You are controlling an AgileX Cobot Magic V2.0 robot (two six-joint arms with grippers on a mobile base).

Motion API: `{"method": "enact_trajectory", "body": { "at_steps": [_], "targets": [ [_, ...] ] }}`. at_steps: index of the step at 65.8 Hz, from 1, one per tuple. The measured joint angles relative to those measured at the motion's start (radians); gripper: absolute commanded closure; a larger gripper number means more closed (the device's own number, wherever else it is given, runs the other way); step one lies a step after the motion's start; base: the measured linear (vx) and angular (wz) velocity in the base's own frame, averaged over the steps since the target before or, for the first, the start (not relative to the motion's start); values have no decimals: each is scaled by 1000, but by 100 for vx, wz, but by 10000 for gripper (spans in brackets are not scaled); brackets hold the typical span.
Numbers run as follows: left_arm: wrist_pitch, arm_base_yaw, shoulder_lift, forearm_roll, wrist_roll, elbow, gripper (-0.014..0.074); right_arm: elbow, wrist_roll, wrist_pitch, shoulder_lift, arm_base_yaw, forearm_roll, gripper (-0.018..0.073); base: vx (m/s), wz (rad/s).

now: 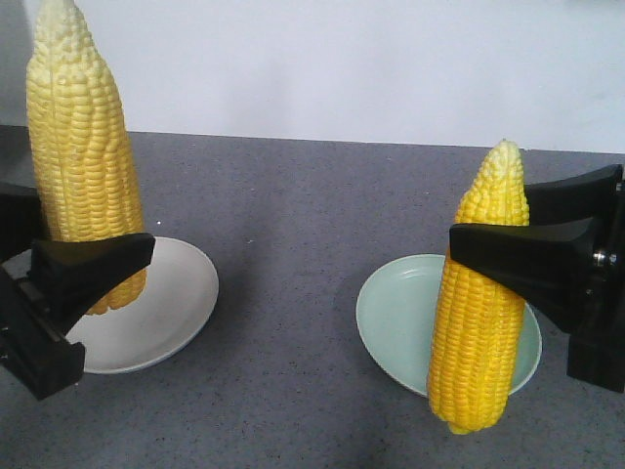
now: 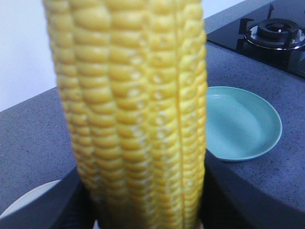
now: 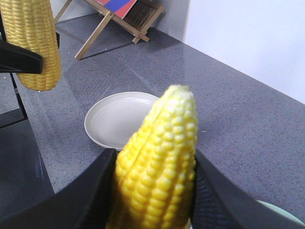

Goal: Distribute corn equally
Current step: 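Lower the right gripper's cob onto the pale-green plate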

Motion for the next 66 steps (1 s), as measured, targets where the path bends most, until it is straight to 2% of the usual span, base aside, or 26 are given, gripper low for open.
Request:
{"method": "enact_trajectory", "body": {
  "at_steps": [8, 17, 29, 41, 51, 66],
  "targets": [
    [0, 0, 0, 0, 0, 0, 305, 0, 7, -2, 0, 0, 0, 384, 0, 0],
    [0, 0, 0, 0, 0, 0, 305, -9, 137, -54, 19, 0, -35, 377, 0, 0],
    [0, 0, 0, 0, 0, 0, 305, -121, 424, -65, 158, 0, -248, 370, 0, 0],
    [0, 0, 0, 0, 0, 0, 305, -270, 648, 53, 349, 0, -450, 366, 0, 0],
    [0, 0, 0, 0, 0, 0, 305, -372, 711, 143, 489, 0, -535, 362, 0, 0],
    [0, 0, 0, 0, 0, 0, 305, -457, 744, 183, 673, 0, -574, 357, 0, 0]
  ]
}}
